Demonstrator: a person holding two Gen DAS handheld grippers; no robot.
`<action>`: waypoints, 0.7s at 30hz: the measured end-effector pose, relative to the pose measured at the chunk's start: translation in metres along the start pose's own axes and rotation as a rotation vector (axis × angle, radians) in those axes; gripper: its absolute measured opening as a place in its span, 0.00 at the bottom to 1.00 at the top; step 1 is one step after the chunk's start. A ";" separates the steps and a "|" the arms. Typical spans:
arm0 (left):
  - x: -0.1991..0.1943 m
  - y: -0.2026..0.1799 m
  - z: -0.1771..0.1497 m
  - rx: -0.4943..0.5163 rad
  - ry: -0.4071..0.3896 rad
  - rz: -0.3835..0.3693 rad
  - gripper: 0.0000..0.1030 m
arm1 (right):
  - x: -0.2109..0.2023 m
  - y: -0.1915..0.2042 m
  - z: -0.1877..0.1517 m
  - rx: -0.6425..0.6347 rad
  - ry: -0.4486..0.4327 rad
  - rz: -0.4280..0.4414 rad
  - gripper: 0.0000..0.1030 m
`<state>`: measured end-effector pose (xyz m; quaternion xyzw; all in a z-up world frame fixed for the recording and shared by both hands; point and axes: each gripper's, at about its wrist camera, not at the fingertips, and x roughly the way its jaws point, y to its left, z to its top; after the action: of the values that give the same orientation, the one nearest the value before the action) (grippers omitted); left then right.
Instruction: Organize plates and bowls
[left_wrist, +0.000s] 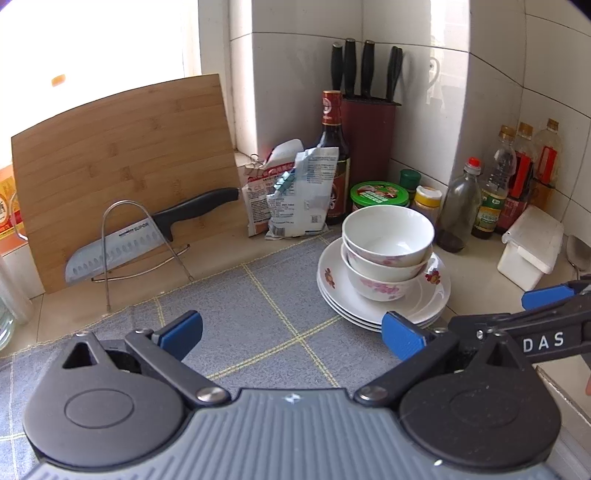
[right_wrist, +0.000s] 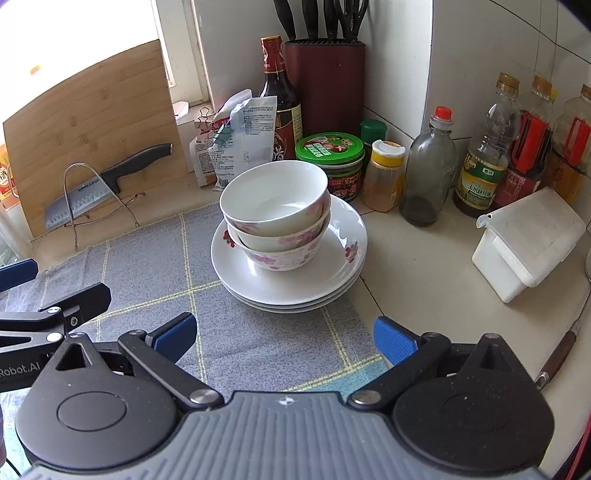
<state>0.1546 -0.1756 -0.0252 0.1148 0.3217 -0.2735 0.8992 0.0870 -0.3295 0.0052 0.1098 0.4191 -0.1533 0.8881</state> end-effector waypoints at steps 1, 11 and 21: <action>0.000 0.000 0.000 -0.004 0.001 0.002 0.99 | 0.000 0.000 0.000 -0.001 -0.002 -0.001 1.00; 0.001 -0.006 0.004 -0.003 -0.009 0.001 0.99 | -0.004 -0.006 0.000 0.011 -0.008 -0.008 1.00; 0.002 -0.009 0.007 0.000 -0.013 0.004 0.99 | -0.007 -0.011 0.002 0.016 -0.019 -0.016 1.00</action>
<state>0.1545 -0.1860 -0.0216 0.1134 0.3158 -0.2725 0.9017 0.0802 -0.3388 0.0109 0.1121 0.4101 -0.1647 0.8900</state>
